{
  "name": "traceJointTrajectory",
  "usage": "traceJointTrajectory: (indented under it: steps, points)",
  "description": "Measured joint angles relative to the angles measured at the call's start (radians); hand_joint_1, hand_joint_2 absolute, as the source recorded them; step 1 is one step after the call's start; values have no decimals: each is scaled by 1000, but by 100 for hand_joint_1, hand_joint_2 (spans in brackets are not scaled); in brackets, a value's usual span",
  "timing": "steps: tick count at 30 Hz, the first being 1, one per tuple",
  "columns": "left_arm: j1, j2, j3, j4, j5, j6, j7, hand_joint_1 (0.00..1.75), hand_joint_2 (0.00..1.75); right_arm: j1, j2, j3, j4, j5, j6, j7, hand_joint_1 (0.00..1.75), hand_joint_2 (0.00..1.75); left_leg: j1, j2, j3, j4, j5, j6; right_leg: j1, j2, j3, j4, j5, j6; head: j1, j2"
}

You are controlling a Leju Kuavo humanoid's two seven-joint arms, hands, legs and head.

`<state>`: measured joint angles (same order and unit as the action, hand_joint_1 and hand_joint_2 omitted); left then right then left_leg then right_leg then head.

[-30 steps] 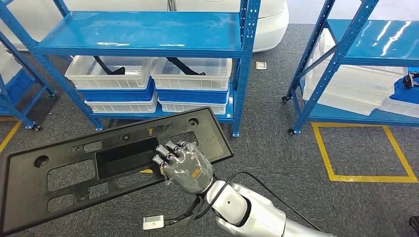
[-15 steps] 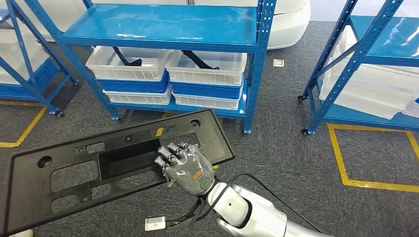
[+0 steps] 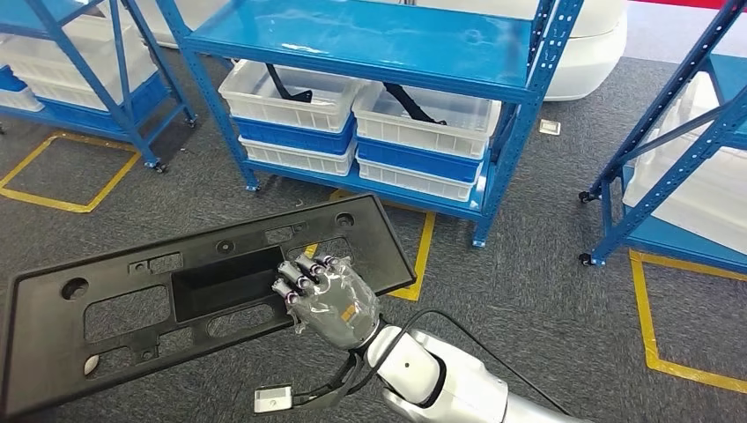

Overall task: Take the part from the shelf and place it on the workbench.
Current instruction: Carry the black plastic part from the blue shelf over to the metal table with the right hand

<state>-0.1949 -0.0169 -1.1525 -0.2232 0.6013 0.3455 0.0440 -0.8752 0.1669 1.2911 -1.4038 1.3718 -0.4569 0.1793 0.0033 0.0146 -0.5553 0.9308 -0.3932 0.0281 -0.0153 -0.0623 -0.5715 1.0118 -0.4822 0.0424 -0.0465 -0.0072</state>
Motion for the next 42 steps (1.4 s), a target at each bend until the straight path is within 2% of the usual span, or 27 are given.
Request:
traceJointTrajectory:
  steps: [2,3,4,5,6,8,10,11,13,15,17,18,20,21,22,24,26,28,30,33,34,35,36,37,39,40,42]
  points:
    - [-2,-1,0,0,0,0,0,0,175,2,-2,0,0,0,-2,0,175,175,1,-17,-1,-2,5,9,-1,43,-54,127,-70,1,0,0]
    - [-2,-1,0,0,-1,-1,0,0,175,4,-3,0,1,0,-3,0,175,175,0,-27,-2,-1,6,11,-1,53,-86,197,-100,1,0,0]
    - [-2,-1,0,0,-1,-2,1,0,175,7,-5,0,2,0,-3,0,175,175,0,-37,-3,-1,7,12,-1,57,-106,242,-111,1,0,0]
    - [-1,-1,0,0,-2,-4,1,0,175,9,-6,0,4,0,-3,0,175,175,0,-48,-4,0,7,12,-1,59,-108,250,-103,2,0,0]
    - [0,-1,0,0,-3,-5,1,0,175,10,-6,1,4,0,-3,0,175,175,1,-58,-4,2,7,11,-3,60,-92,217,-77,3,0,0]
    - [1,-1,-1,0,-5,-6,2,0,175,11,-7,1,5,-2,-4,1,175,175,4,-78,-8,13,4,4,-10,84,-26,83,-11,8,0,0]
    - [-1,0,-1,0,-6,-6,2,0,175,11,-6,0,5,-5,-7,3,175,175,3,-92,-23,30,0,-7,-16,115,10,-3,16,8,0,0]
    - [-1,0,-1,0,-6,-6,2,0,175,12,-6,0,6,-5,-8,4,175,175,3,-98,-30,34,1,-13,-16,123,10,-11,13,5,0,0]
    - [2,1,-1,0,-6,-6,2,0,175,12,-5,-1,6,-6,-9,5,175,175,7,-104,-38,34,4,-23,-13,111,5,-12,18,-8,0,0]
    - [5,2,-1,0,-6,-6,2,0,175,10,-4,-1,7,-5,-9,6,175,175,8,-76,-57,73,-19,-32,-15,95,5,-14,23,-19,-2,0]
    - [1,2,-1,0,-6,-6,2,0,175,9,-3,-1,7,-4,-9,7,175,175,8,-40,-113,192,-76,-41,-15,75,5,-15,23,-25,-3,0]
    - [-1,2,-1,0,-6,-6,2,0,175,9,-3,-2,8,-3,-9,8,175,175,9,-34,-147,264,-103,-45,-13,63,4,-15,23,-27,-3,0]
    - [-1,1,-1,0,-6,-6,2,0,175,10,-3,-2,11,-1,-9,9,175,175,10,-30,-181,333,-118,-45,-10,40,4,-15,21,-28,-3,0]
    - [-1,1,-1,0,-6,-6,2,0,175,10,-3,-2,13,0,-9,9,175,175,9,-28,-170,312,-101,-42,-9,30,5,-15,21,-29,-3,0]
    - [-1,1,-1,0,-6,-6,2,0,175,10,-2,-2,13,0,-9,9,175,175,7,-22,-138,253,-72,-36,-7,21,6,-15,20,-29,-3,0]
    - [-4,2,-1,0,-6,-6,2,0,175,8,-1,-4,14,1,-9,10,175,175,-6,16,-63,107,-22,-17,-3,4,7,-16,19,-28,-3,0]
    - [-8,2,-1,0,-6,-6,2,0,175,8,0,-7,14,2,-10,10,175,175,-20,40,-30,36,-6,-3,0,-11,8,-17,17,-23,-3,0]
    - [-6,2,-1,0,-5,-5,2,0,175,8,1,-8,14,3,-9,10,175,175,-21,24,-30,27,-2,3,2,-23,11,-21,16,-15,-3,0]
    - [-4,2,-1,0,-4,-4,2,0,175,8,1,-9,14,4,-10,10,175,175,-14,7,-25,13,9,11,1,0,4,1,-4,-6,-2,0]
    - [-7,0,-1,0,-4,-4,2,0,175,13,-2,-9,15,5,-11,10,175,175,-8,-21,-21,5,17,20,1,51,-71,172,-94,-2,-1,0]
    - [-7,-1,-1,0,-4,-4,2,0,175,16,-4,-9,15,5,-11,10,175,175,-8,-32,-21,6,17,20,1,56,-99,231,-114,-1,-1,0]
    - [-6,-2,-1,0,-4,-4,2,0,175,19,-6,-9,15,5,-11,10,175,175,-7,-44,-21,6,17,20,1,58,-114,259,-115,0,-1,0]
    - [-4,-2,-1,0,-4,-5,2,0,175,21,-7,-9,15,5,-11,10,175,175,-6,-56,-21,8,17,20,1,60,-110,247,-96,0,-1,0]
    - [-3,-2,-1,0,-4,-5,2,0,175,22,-8,-9,15,5,-11,10,175,175,-4,-68,-21,10,17,19,-1,64,-89,197,-62,2,-1,0]
    - [-4,-3,-1,0,-4,-5,2,0,175,21,-8,-9,15,5,-11,10,175,175,-1,-92,-25,21,12,11,-7,97,-25,58,1,4,-1,0]
    - [-5,-3,-1,0,-4,-5,2,0,175,21,-8,-9,15,5,-11,10,175,175,-1,-102,-29,27,10,6,-10,113,-3,11,18,3,-1,0]
    - [-5,-3,-1,0,-4,-5,2,0,175,21,-8,-9,15,5,-11,10,175,175,-1,-119,-38,31,11,-6,-8,121,8,-16,21,-5,-2,0]
